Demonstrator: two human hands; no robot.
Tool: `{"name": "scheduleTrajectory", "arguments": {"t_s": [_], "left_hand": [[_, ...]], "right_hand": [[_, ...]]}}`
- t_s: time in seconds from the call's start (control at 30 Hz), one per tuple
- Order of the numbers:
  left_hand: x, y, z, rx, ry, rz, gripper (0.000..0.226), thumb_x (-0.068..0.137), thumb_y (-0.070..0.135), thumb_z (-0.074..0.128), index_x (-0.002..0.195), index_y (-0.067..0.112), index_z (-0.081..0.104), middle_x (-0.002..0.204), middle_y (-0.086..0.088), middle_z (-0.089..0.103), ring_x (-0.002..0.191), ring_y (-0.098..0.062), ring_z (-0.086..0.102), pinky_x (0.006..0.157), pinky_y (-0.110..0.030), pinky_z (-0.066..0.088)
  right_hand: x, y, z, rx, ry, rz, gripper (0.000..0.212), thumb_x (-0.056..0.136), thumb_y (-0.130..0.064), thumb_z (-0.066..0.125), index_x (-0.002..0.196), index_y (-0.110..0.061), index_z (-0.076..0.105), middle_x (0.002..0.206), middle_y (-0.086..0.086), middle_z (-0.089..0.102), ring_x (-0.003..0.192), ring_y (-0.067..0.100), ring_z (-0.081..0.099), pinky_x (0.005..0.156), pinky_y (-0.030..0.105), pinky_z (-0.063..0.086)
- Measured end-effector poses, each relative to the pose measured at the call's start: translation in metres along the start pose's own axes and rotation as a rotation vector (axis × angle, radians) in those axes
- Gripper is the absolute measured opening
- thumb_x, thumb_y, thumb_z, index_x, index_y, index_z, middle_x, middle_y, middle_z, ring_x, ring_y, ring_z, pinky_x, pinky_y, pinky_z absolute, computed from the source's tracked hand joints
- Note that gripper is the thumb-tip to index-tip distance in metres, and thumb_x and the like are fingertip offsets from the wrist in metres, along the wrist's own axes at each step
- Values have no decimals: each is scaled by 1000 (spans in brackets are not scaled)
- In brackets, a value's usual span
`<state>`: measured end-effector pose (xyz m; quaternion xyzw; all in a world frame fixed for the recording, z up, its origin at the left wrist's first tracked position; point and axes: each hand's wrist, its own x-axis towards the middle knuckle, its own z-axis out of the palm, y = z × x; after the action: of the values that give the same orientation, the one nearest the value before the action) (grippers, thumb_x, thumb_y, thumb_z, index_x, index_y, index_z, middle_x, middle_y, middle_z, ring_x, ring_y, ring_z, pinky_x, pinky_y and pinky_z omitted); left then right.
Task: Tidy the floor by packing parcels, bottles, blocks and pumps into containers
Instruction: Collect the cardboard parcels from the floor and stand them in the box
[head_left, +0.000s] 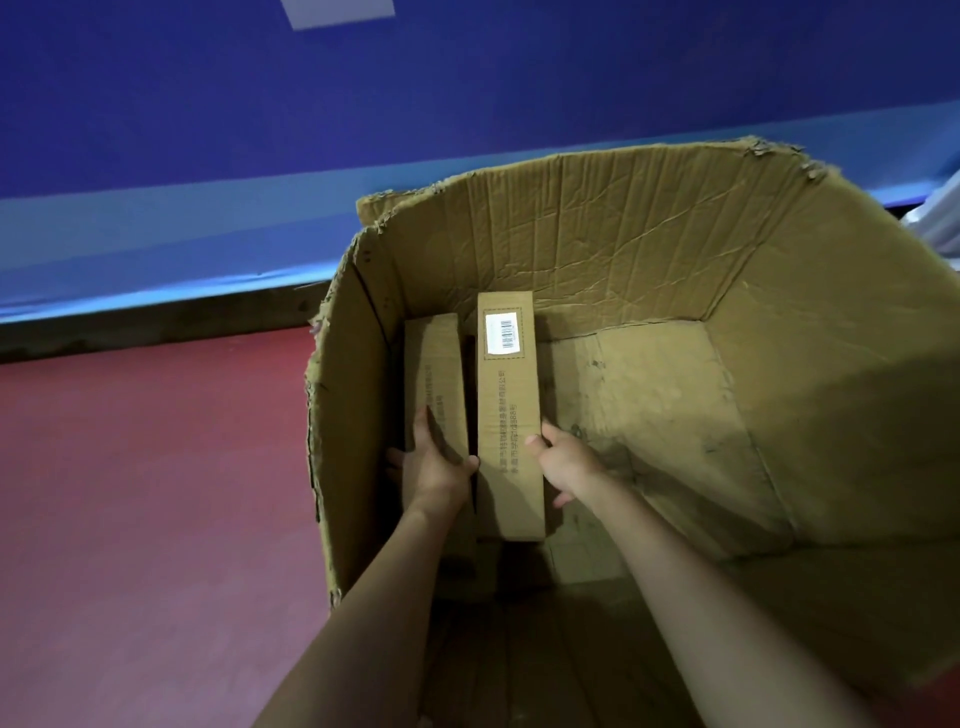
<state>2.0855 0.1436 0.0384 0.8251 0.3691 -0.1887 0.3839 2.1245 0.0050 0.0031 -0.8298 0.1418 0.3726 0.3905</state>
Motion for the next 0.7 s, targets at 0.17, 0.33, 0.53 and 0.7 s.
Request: {"name": "scheduleTrajectory", "arguments": {"t_s": [0.17, 0.33, 0.53, 0.7], "left_hand": [[-2, 9, 1, 79, -2, -12, 90, 86, 26, 64, 148, 40, -1, 148, -13, 6, 138, -36, 14, 105, -53, 33], [-4, 18, -8, 219, -103, -64, 83, 89, 29, 58, 150, 24, 2, 154, -16, -3, 141, -41, 6, 111, -51, 25], [-9, 10, -17, 275, -196, -104, 84, 93, 19, 50, 149, 33, -10, 155, -15, -9, 141, -40, 11, 112, -50, 25], [-17, 25, -21, 345, -138, -63, 71, 93, 28, 49, 150, 16, 8, 155, -16, 1, 142, -37, 8, 113, -47, 22]], "right_hand": [[-3, 0, -1, -23, -10, -50, 53, 102, -38, 30, 152, -29, 17, 151, 1, 38, 132, 26, 43, 98, 39, 46], [-12, -10, -1, 77, 37, -156, 73, 98, -37, 45, 153, -29, -1, 154, -1, 31, 140, 26, 34, 111, 48, 29], [-14, -18, 11, -98, -44, -194, 81, 97, -22, 51, 151, -31, -9, 152, 5, 35, 131, 29, 45, 103, 50, 44], [-11, -23, 3, -194, -76, -191, 83, 96, -27, 51, 151, -27, -11, 154, 9, 32, 137, 29, 38, 112, 45, 33]]}}
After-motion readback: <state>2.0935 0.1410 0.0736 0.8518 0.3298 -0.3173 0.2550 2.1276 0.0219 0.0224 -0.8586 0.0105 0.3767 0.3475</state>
